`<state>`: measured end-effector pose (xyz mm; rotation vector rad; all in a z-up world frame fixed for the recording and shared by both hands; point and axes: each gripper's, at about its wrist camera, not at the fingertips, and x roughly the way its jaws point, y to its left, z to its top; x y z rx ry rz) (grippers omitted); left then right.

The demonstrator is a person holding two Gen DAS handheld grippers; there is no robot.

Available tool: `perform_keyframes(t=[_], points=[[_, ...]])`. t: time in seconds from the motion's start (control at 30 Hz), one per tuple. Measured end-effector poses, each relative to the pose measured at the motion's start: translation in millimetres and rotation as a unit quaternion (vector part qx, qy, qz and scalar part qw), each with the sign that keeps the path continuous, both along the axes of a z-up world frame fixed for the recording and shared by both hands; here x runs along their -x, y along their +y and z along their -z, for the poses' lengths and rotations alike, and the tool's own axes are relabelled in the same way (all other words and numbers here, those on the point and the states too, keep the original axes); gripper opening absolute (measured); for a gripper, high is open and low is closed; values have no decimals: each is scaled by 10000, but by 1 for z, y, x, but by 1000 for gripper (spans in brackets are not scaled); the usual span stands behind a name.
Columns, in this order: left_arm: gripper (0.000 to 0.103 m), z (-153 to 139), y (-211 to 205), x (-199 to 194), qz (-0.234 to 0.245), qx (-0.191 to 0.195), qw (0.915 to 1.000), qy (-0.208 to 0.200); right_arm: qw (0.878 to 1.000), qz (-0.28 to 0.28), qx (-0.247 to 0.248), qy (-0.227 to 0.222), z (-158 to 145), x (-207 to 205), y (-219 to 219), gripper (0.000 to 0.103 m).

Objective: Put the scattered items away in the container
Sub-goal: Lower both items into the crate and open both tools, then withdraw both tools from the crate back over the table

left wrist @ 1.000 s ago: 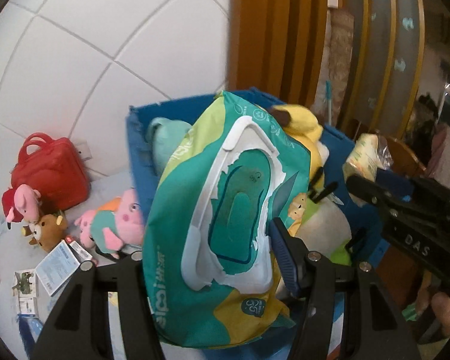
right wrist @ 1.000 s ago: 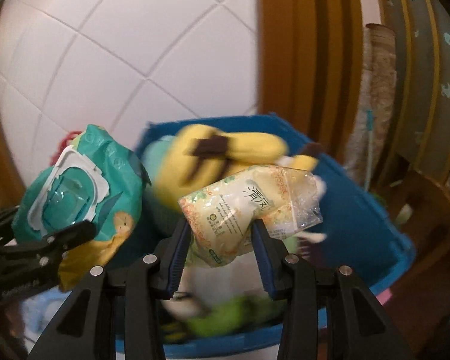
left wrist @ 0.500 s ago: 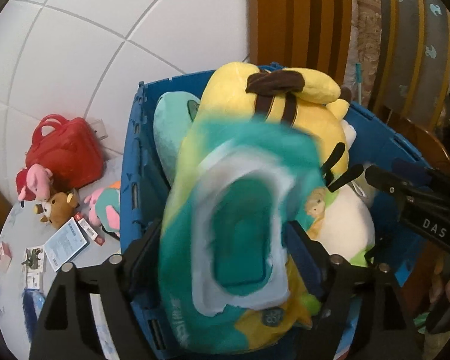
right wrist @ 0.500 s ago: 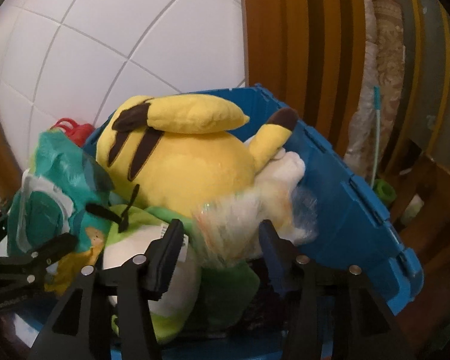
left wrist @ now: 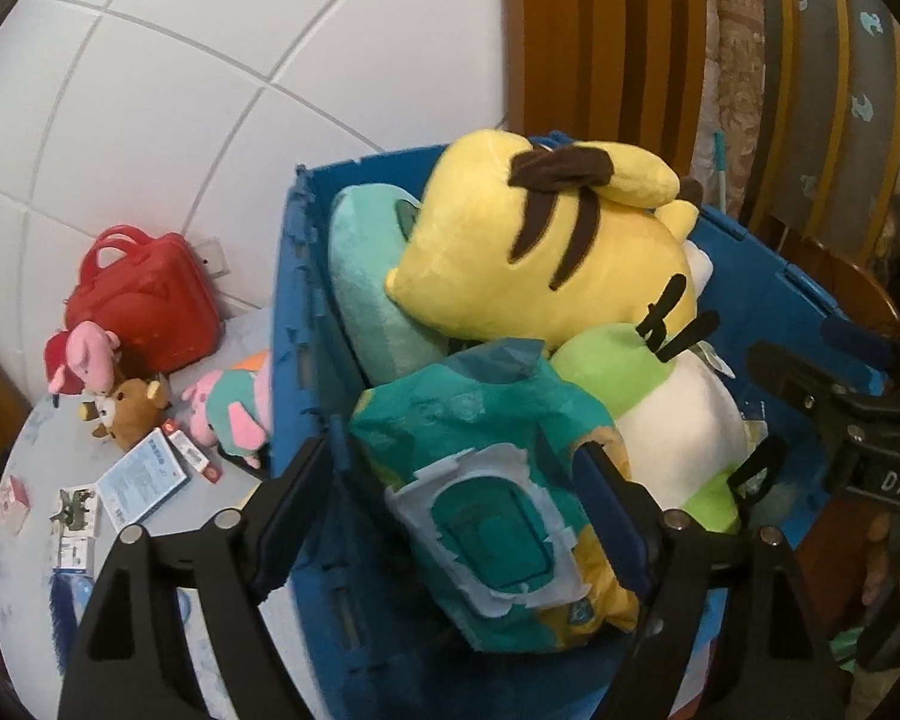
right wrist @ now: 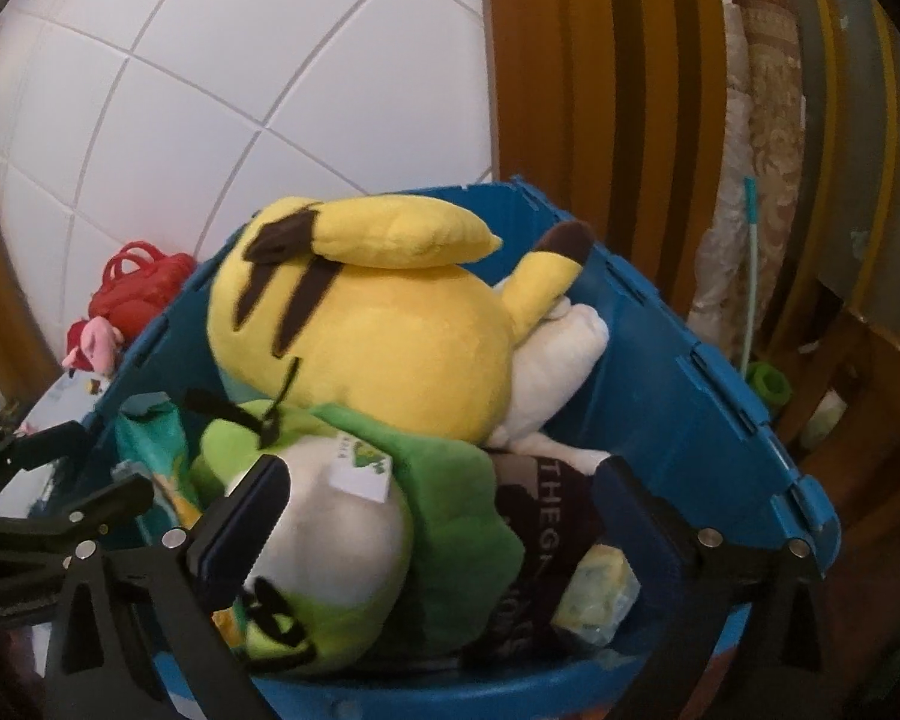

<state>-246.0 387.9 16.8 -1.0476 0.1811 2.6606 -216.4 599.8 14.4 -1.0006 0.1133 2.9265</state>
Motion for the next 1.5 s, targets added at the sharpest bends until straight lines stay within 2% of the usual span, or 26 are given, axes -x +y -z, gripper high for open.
perform_keyframes(t=[0.07,0.13,0.3,0.57,0.93,1.13,1.3,1.5], points=[[88,-4,-6,-5,-14,-60,10000,66,10000,-18,-30,81,-5,-5,-7,103],[100,-9,-15,-10,-84,-84,9998,162,9998,-29,-47,181,-11,-10,-14,103],[100,-14,-49,-19,-315,-95,9990,313,9990,-210,-107,367,-25,-17,-42,103],[100,-5,-124,-27,-731,-153,9969,254,9972,-646,-243,302,-23,-10,-122,103],[100,16,-272,-38,-1101,-139,9937,151,9956,-818,-421,177,-18,-3,-258,103],[100,37,-335,-37,-1361,-192,9904,-110,9940,-1015,-396,-23,-2,6,-322,103],[100,62,-377,-34,-1729,-395,9835,-344,9894,-1402,-237,-288,25,24,-358,103],[100,97,-420,-31,-2248,-92,9718,-708,9800,-1814,-22,-819,74,58,-383,103]])
